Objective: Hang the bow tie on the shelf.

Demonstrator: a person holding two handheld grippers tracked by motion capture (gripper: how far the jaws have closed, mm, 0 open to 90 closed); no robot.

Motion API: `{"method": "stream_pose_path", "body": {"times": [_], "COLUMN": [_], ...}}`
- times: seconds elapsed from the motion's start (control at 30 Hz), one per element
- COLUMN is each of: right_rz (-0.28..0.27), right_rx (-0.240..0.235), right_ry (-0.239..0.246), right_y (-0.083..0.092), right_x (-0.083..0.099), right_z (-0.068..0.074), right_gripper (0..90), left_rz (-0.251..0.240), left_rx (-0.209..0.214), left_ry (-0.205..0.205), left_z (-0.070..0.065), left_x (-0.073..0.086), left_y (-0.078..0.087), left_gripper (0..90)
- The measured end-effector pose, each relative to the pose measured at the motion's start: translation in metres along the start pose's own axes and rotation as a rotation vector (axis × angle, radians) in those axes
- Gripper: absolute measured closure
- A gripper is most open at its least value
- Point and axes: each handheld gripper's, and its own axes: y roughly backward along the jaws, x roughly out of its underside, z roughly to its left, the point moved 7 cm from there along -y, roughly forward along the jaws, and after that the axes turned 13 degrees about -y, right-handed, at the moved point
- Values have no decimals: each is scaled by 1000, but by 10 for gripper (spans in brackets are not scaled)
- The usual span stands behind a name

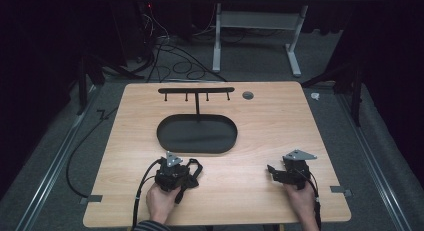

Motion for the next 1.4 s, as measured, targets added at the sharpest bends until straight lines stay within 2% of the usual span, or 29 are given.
{"method": "stream_pose_path", "body": {"times": [0.1,0.27,0.67,0.97,1.4], "right_rz": [0,1,0,2,0], "right_rx": [0,0,0,0,0], "right_ry": [0,1,2,2,3], "right_y": [0,0,0,0,0], "right_x": [0,0,0,0,0], "right_z": [0,0,0,0,0], "right_gripper": [287,287,287,287,288], "left_rz": [-1,2,4,-60,-125], "left_rx": [-5,-21,-3,18,28], "left_ry": [-2,-32,-27,15,10], "left_z": [0,0,3,8,10], "left_x": [0,1,1,-5,-19], "left_y": [0,0,1,14,37], "left_gripper": [802,868,879,879,880]}}
